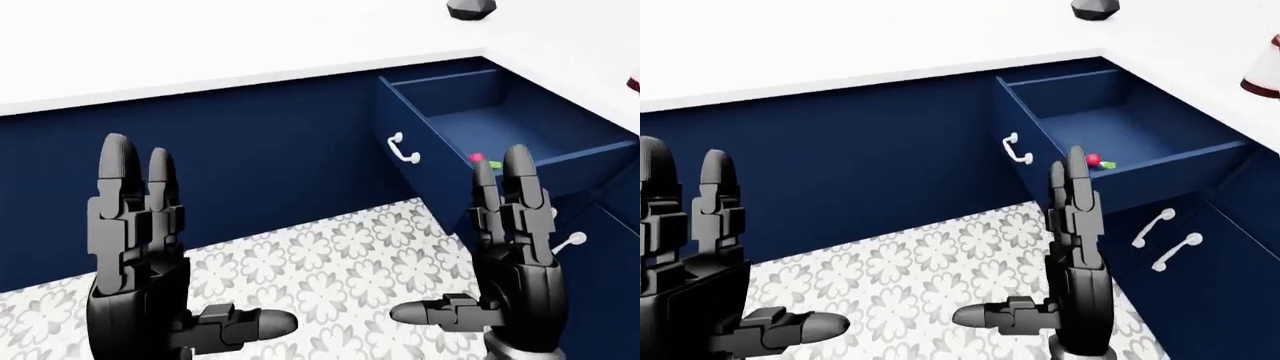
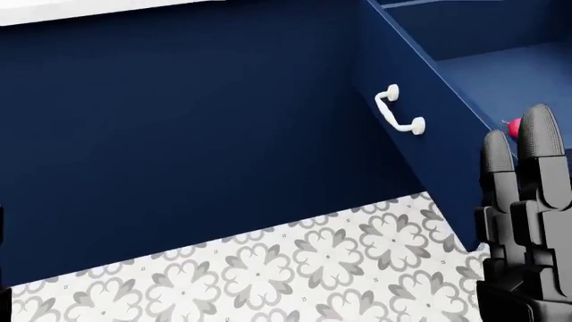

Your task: Close the left drawer.

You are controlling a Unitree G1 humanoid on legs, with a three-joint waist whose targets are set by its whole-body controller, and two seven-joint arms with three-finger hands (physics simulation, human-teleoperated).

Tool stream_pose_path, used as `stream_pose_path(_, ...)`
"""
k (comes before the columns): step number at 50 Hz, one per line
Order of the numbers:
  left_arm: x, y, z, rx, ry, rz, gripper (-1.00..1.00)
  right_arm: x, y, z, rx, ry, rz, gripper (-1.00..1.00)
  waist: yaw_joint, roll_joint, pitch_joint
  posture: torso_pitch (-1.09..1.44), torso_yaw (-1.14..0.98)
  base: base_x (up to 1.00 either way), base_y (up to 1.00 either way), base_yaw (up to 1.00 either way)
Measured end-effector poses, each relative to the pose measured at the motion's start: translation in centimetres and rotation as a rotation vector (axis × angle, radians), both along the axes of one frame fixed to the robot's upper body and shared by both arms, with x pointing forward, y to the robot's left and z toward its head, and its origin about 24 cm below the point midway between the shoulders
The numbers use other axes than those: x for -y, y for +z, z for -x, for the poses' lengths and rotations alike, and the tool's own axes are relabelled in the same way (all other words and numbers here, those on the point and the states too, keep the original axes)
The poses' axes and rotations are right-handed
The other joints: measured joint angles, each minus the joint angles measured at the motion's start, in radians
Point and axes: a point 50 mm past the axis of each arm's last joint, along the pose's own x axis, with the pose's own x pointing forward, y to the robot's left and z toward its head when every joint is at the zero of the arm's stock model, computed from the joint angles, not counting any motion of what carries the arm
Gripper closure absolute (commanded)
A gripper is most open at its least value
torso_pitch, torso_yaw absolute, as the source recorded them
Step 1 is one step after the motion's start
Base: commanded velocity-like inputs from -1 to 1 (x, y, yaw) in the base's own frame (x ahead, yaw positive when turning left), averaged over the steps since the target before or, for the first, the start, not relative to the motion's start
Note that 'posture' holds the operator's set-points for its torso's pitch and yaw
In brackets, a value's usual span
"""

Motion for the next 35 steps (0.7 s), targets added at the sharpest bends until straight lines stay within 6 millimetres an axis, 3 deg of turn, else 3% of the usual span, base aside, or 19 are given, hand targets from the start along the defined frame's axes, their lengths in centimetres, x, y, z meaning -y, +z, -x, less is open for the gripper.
stream_pose_path(6,0.03,0.28,0.17,0.021,-0.001,-0.002,-1.00,-0.10,0.10,0.04,0.008,0.005,0.003,-1.00,0.006,0.065,0.003,0.00,0.00,0.00,-0.19,0.00)
stream_pose_path(8,-0.15,-0.04,0.02,0.002,0.009,-0.004,-1.00,-0.33,-0.24,-0.09,-0.010,0.016,-0.002,-1.00,0.016,0.044,0.005,0.00,0.00,0.00,-0.20,0.00)
stream_pose_path(11,-0.21,-0.35,-0.09,-0.021,0.013,0.001,-1.00,-0.32,-0.44,-0.13,-0.025,0.018,0.003,-1.00,0.014,0.044,-0.007,0.00,0.00,0.00,-0.19,0.00)
stream_pose_path(13,-0.15,-0.09,0.02,-0.006,0.010,0.000,-1.00,-0.26,-0.16,-0.03,-0.010,0.014,0.004,-1.00,0.011,0.029,-0.010,0.00,0.00,0.00,-0.19,0.00)
stream_pose_path(17,-0.19,0.20,0.22,0.016,0.012,-0.002,-1.00,-0.41,0.15,0.12,0.013,0.021,0.004,-1.00,0.014,-0.024,-0.007,0.00,0.00,0.00,-0.19,0.00)
stream_pose_path(19,-0.13,0.26,0.21,0.021,0.008,0.001,-1.00,-0.34,0.18,0.13,0.015,0.019,0.008,-1.00,0.005,-0.056,-0.018,0.00,0.00,0.00,-0.19,0.00)
stream_pose_path(20,0.01,0.11,0.07,0.014,-0.001,0.007,-1.00,-0.16,0.05,0.06,0.008,0.010,0.013,-1.00,-0.002,-0.042,-0.014,0.00,0.00,0.00,-0.18,0.00)
stream_pose_path(24,-0.01,-0.24,-0.05,-0.013,-0.004,0.001,-1.00,-0.02,-0.52,-0.08,-0.029,0.000,0.007,-1.00,-0.005,-0.022,-0.005,0.00,0.00,0.00,-0.19,0.00)
stream_pose_path(29,0.01,0.22,0.19,0.015,-0.003,0.000,-1.00,-0.21,-0.10,0.02,-0.005,0.011,0.008,-1.00,0.003,0.026,0.006,0.00,0.00,0.00,-0.19,0.00)
stream_pose_path(32,0.01,0.33,0.26,0.023,-0.002,-0.002,-1.00,-0.23,0.00,0.06,0.003,0.011,0.009,-1.00,0.004,0.066,0.001,0.00,0.00,0.00,-0.19,0.00)
stream_pose_path(33,-0.13,0.24,0.19,0.018,0.004,-0.005,-1.00,-0.40,-0.12,-0.04,-0.002,0.018,0.003,-1.00,0.012,0.051,0.005,0.00,0.00,0.00,-0.19,0.00)
stream_pose_path(35,-0.25,-0.19,-0.01,-0.009,0.012,-0.001,-1.00,-0.52,-0.56,-0.17,-0.027,0.026,0.005,-1.00,0.015,0.048,0.003,0.00,0.00,0.00,-0.19,0.00)
